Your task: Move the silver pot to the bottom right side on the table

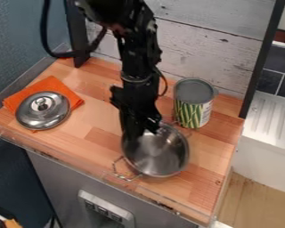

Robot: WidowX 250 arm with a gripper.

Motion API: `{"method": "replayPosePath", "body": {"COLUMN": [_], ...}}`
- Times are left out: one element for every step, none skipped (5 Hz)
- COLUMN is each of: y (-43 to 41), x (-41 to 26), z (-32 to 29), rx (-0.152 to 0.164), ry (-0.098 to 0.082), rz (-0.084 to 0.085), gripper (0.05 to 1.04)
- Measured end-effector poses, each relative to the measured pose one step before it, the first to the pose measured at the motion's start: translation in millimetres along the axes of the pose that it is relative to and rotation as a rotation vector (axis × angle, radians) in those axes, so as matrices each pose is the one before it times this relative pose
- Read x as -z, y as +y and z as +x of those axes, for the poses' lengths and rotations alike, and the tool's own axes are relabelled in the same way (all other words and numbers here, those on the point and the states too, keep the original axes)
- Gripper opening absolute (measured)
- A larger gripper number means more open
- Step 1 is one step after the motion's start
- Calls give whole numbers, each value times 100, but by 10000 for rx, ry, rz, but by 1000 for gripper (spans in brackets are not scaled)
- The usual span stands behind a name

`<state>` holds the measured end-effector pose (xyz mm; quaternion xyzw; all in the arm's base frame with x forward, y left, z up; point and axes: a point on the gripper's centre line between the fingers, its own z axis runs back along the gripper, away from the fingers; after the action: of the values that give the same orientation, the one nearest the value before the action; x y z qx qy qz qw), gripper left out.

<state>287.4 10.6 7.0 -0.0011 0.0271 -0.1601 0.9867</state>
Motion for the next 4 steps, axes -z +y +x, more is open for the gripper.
{"method": "replayPosePath", "body": {"y": [-517, -36, -124, 883], "x": [440, 42, -1681, -2402], "z": [413, 25, -466, -237], "rx": [75, 92, 130, -181], "ry": [20, -57, -471, -1011], "rz": [-212, 23, 105, 384], "gripper": [110, 299, 580, 883]}}
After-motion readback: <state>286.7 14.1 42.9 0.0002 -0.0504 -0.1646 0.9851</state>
